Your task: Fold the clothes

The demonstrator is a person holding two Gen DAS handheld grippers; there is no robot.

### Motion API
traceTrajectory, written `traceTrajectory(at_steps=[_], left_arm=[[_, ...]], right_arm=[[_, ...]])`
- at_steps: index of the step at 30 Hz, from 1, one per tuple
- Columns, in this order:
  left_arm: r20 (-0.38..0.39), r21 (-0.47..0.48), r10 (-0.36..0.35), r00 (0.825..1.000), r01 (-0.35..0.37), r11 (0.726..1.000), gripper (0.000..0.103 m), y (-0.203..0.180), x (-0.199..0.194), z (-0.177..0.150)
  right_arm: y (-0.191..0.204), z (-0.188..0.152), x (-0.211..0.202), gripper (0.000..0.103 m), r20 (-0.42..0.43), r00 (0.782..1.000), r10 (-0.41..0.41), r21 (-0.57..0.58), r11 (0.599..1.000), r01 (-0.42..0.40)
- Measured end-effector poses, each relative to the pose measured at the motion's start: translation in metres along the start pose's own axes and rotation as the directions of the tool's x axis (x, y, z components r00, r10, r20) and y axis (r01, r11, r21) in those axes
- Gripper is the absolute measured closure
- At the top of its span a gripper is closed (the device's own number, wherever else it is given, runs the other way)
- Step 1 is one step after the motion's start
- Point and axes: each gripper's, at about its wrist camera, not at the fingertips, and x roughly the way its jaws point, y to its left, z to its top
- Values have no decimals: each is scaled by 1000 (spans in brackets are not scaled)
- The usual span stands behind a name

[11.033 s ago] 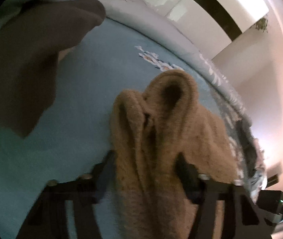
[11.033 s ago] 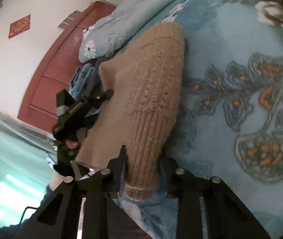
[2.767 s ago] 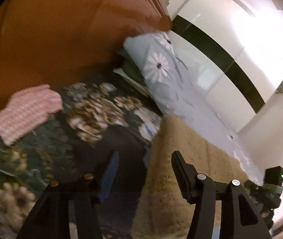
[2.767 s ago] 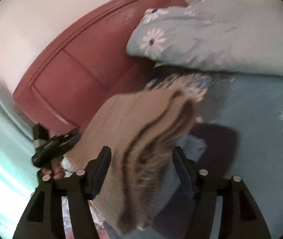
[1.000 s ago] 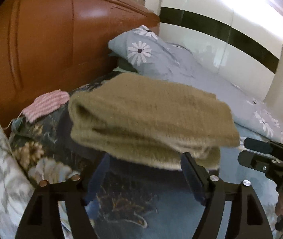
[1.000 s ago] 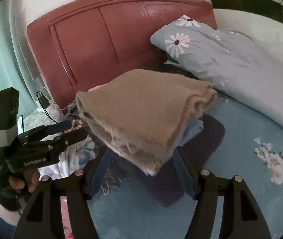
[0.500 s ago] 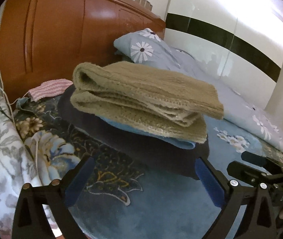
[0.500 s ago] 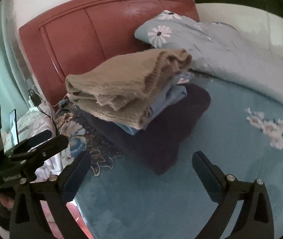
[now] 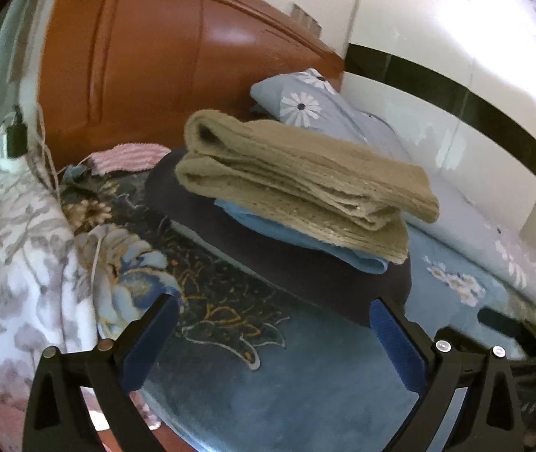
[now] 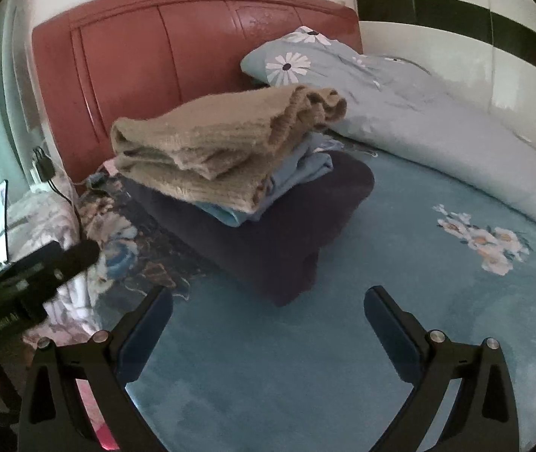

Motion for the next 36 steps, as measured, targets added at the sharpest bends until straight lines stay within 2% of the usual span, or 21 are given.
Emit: traceTrajectory(at_steps=[3,6,9,14,24,36], left_arm=[[-9,-4,20,1000,-20,1000,0,3,-1,1],[-4,18,80,997,-79,997,0,0,-3,1],[-8,47,142,990,-142,989,0,-5,-4,0],[3,99,207,978,-206,974,0,-14,-7,0],[-13,187,186,983,-180,966,0,-29,-9,1],[-15,167,159,987,-154,974,0,-28,-15,3]], right_arm=[[4,-4,-4,1,1,1000,-9,0,1000,9],[7,-4,-6,1,-4,1000,-28,2,1000,28],[8,-6,-6,1,-17,999,-37,13,999,37],[10,-7,-5,1,-32,999,-44,9,999,45],[17,-4,-14,1,-41,998,-53,-8,999,52],[21,2,-23,1,-40,997,-63,-10,998,63]])
